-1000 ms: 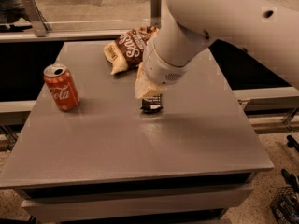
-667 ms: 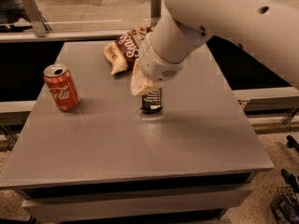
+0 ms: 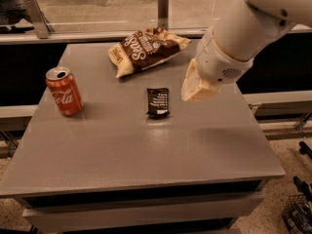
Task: Move rxbar chocolate near coke can
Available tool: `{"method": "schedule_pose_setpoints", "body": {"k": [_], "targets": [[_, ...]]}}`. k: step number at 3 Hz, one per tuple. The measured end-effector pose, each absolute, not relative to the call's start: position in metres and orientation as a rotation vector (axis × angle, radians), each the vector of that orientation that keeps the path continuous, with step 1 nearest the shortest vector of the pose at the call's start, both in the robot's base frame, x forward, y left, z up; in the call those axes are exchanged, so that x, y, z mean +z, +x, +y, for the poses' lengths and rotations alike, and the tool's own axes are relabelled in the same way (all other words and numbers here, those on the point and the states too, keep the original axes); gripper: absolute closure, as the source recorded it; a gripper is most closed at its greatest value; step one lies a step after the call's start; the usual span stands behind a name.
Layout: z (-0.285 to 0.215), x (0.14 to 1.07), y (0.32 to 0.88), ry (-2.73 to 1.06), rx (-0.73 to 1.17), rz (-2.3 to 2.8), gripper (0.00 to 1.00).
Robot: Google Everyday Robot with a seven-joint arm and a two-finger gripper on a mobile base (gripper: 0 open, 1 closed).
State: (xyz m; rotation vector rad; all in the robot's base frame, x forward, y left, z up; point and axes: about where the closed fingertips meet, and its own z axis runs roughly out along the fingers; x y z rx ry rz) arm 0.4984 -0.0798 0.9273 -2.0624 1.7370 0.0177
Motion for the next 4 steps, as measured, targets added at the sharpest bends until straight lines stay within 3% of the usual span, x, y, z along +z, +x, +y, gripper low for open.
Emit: {"method": "schedule_pose_setpoints", "body": {"k": [1,2,3,4], "targets": [[-0.14,0.935,0.469,-1.983,0.067,1.833,0.38],[-0.169,0.936,0.457,-1.979,0.047,1.851,0.13],[-0.174,0.929,0.458,-2.022,0.025,1.852,0.0],[-0.168,0.921,0.462,-2.079,-0.007,1.834,0.0]]}}
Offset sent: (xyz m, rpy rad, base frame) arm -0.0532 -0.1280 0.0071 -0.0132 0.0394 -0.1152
